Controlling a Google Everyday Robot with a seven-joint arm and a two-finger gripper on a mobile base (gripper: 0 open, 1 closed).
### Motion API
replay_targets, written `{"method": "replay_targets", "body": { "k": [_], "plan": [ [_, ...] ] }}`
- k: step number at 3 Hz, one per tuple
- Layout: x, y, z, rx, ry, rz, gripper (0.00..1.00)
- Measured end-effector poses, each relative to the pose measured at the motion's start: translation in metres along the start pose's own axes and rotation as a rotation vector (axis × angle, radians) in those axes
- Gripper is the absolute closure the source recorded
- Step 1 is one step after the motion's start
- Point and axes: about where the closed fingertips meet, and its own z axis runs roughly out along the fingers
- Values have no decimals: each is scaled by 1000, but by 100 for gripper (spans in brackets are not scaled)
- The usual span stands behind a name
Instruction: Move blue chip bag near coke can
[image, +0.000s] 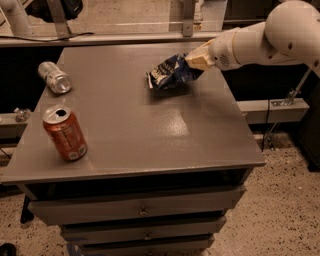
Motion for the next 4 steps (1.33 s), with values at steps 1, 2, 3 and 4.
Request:
{"method": "replay_targets", "body": {
  "k": [1, 2, 3, 4],
  "plan": [
    [22, 34, -31, -98, 36, -10, 100],
    [44, 85, -56, -217, 60, -3, 100],
    [49, 133, -77, -322, 53, 10, 100],
    [34, 165, -97, -402, 16, 22, 100]
  ]
}}
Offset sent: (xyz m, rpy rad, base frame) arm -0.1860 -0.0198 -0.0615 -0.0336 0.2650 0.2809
